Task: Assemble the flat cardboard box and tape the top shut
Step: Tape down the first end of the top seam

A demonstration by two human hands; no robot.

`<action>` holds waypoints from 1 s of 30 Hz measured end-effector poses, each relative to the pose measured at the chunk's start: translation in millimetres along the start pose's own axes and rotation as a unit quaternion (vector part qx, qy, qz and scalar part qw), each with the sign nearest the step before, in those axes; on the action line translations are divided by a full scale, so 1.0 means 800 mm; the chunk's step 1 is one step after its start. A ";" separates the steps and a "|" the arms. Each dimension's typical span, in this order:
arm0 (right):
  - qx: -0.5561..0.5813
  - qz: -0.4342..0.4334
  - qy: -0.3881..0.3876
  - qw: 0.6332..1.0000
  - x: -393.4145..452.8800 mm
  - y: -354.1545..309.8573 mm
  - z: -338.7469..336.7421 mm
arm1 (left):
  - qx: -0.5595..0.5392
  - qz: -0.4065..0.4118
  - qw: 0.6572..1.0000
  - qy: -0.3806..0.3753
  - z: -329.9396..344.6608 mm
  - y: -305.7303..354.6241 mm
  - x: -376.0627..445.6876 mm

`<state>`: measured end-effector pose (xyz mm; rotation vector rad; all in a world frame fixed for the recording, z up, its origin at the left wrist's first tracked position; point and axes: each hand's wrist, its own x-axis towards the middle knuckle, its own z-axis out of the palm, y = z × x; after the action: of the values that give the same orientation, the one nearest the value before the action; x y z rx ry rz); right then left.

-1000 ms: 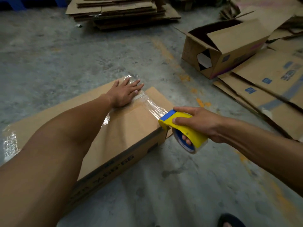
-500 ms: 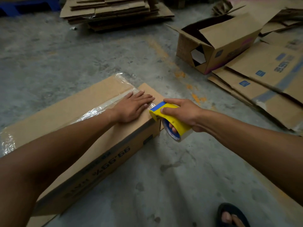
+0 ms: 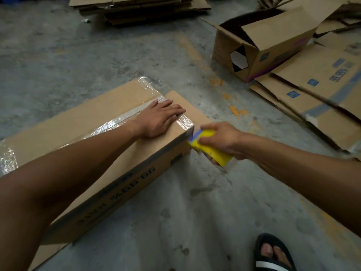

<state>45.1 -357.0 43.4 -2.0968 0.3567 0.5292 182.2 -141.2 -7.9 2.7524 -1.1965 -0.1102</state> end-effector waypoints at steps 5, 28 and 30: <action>-0.245 0.101 -0.018 0.964 -0.009 0.073 0.019 | -0.040 -0.033 0.999 0.014 -0.002 0.024 -0.001; 0.062 0.053 0.126 0.989 0.089 -0.037 -0.027 | -0.048 -0.180 0.982 0.040 0.010 0.102 0.045; 0.084 0.026 0.140 0.986 0.090 -0.058 -0.027 | -0.073 -0.183 0.979 0.050 0.002 0.071 0.025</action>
<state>132.7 -353.6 51.3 -2.0035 0.5980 0.2241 154.9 -194.6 -1.0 2.7755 -0.6222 -0.0921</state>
